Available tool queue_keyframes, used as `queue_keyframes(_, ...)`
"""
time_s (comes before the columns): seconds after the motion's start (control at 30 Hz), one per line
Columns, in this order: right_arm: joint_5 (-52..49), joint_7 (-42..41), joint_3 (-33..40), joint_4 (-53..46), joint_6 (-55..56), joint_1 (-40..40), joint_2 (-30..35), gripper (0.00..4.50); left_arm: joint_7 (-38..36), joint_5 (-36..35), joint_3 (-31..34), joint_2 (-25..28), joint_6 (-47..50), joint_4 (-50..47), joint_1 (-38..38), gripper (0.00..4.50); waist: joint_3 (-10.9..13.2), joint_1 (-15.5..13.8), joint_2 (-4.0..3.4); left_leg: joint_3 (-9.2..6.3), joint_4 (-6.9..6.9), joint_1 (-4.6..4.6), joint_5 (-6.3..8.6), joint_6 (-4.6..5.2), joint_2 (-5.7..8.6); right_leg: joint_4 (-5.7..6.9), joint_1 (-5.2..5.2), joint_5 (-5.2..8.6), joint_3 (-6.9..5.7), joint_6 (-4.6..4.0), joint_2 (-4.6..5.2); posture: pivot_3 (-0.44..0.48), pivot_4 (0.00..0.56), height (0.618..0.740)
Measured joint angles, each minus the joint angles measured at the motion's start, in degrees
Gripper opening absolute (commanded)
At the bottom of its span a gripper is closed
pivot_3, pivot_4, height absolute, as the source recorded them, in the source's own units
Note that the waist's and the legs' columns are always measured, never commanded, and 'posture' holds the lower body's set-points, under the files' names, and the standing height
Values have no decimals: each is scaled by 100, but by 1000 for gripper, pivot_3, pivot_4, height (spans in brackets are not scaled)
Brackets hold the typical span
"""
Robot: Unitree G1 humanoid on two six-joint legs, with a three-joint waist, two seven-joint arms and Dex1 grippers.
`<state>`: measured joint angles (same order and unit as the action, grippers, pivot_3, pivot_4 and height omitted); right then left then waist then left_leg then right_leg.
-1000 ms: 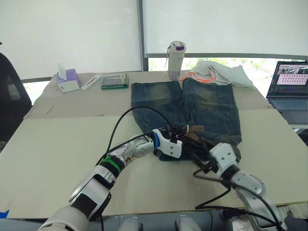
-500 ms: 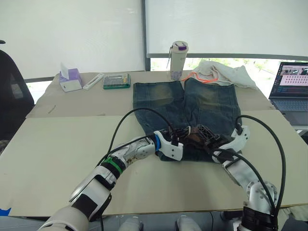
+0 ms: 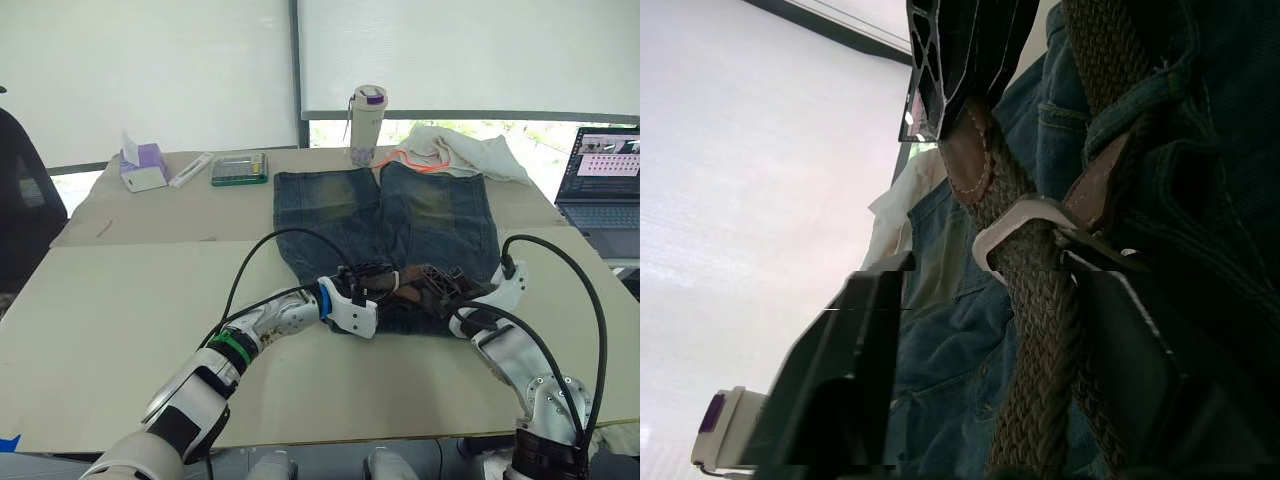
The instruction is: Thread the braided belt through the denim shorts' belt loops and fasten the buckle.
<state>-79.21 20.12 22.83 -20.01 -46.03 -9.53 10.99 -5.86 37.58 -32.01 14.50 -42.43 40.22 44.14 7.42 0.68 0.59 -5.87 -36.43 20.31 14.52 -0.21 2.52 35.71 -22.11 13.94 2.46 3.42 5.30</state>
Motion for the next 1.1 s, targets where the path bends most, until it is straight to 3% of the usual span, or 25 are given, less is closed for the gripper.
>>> queue_keyframes(0.07, -29, -1, 14, 0, 3, 10, 99, 0, -176, -243, 48, 84, -173, -129, -160, 4444, 0, 7, -1, 0, 0, 0, 0, 1, 0, 2, -2, 0, 1, 0, 0, 0, 150, 740)
queue_keyframes(0.17, -19, -86, 49, 5, 11, 13, 465, 0, -833, -1229, 200, 264, -357, -681, -726, 4444, -1, 15, -2, -1, 0, 1, 1, 1, -2, 1, -4, 1, 3, -2, 0, 0, 150, 740)
queue_keyframes(0.3, 142, -400, 83, 49, 10, 150, 990, 0, -1427, -1970, 512, 677, -241, -1217, -1142, 4444, -2, 11, -5, 0, 0, -2, 1, 1, -3, -6, -3, 3, 3, -4, -1, 0, 150, 740)
queue_keyframes(0.6, 397, -1367, 266, 260, -53, 487, 2109, 0, -2582, -3929, 1282, 481, 1570, -2049, -2068, 4444, -5, 3, -10, 3, -5, 1, 3, 6, -2, -15, 1, 4, 6, -3, -1, 0, 150, 740)
queue_keyframes(0.73, 830, -1794, 272, 370, -76, 657, 2558, 0, -2786, -4103, 1354, 458, 2054, -2163, -2272, 4444, -5, 5, -10, 5, -5, 0, 5, 9, -4, -19, 2, 4, 6, -3, -5, 0, 150, 740)
queue_keyframes(0.87, 1950, -2632, 278, 665, 112, 907, 3369, 0, -2863, -4117, 1459, 411, 2429, -2134, -2445, 4444, -5, -13, -9, 7, -9, 1, 5, 9, -3, -30, 10, 4, 5, -2, -3, 0, 150, 740)
queue_keyframes(1.1, 3341, -3410, 284, 1190, 722, 1043, 3740, 0, -2861, -3997, 1554, 401, 2529, -2130, -2469, 4444, -5, -15, -9, 7, -9, 0, 6, 10, -5, -34, 12, 4, 4, -2, -4, 0, 150, 740)
